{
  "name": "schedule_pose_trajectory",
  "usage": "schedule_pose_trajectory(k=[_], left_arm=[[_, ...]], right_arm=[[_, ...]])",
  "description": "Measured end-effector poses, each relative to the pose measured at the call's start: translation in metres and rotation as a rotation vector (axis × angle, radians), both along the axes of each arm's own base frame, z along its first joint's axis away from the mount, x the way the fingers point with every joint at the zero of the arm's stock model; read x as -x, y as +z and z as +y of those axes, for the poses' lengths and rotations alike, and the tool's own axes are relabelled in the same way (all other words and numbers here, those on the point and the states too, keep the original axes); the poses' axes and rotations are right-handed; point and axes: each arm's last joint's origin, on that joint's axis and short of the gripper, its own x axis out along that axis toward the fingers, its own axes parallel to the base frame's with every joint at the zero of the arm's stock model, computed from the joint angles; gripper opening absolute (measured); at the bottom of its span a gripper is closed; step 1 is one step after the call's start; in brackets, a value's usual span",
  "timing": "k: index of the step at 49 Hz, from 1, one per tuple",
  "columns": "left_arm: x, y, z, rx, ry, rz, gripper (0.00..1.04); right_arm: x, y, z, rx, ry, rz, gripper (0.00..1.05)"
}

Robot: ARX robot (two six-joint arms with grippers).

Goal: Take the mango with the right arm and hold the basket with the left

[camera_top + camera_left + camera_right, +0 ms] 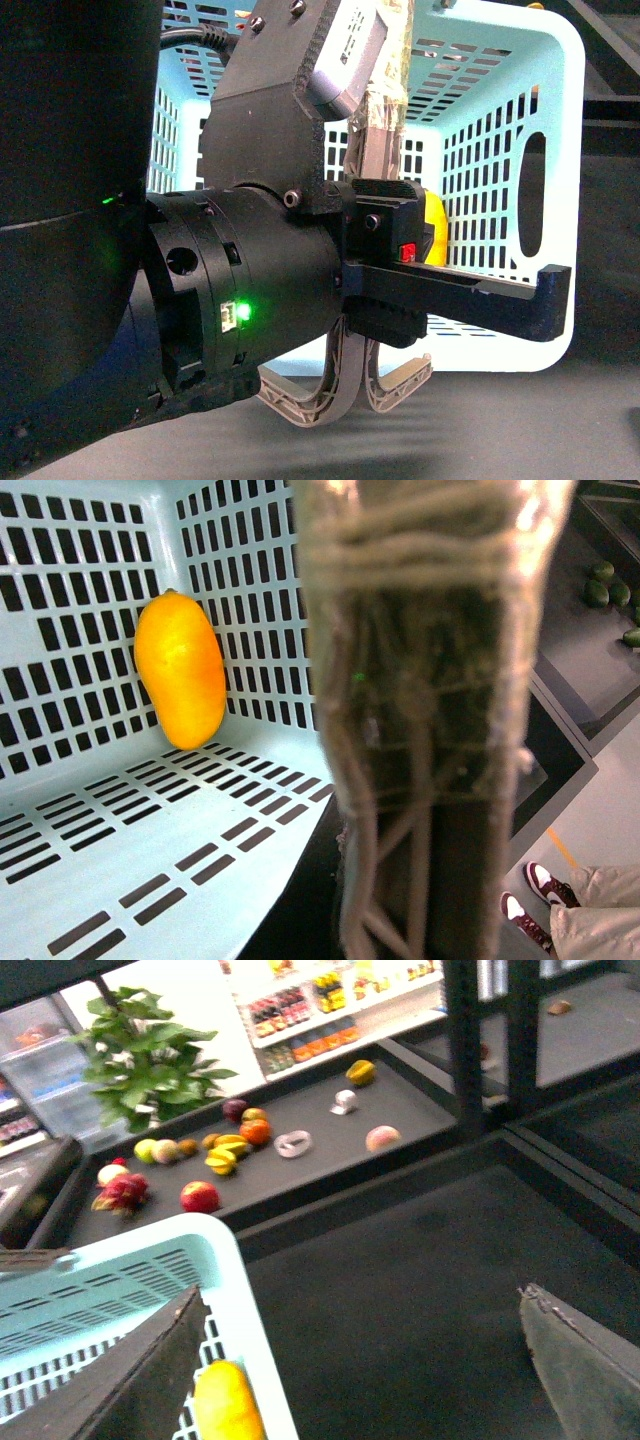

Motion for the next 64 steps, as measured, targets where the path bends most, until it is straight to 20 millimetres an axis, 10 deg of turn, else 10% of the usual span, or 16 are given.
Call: schedule_pose_trajectory(k=[23, 64], left_arm=[[0.000, 0.000, 0.000, 0.000, -0.002, 0.000, 0.08], [0.000, 0.000, 0.000, 0.000, -0.002, 0.000, 0.08]], right_arm=[[0.021, -0.026, -0.017, 0.286, 0.213, -0.057, 0.01], [0.043, -0.046, -0.017, 0.286, 0.217, -0.029, 0.02]])
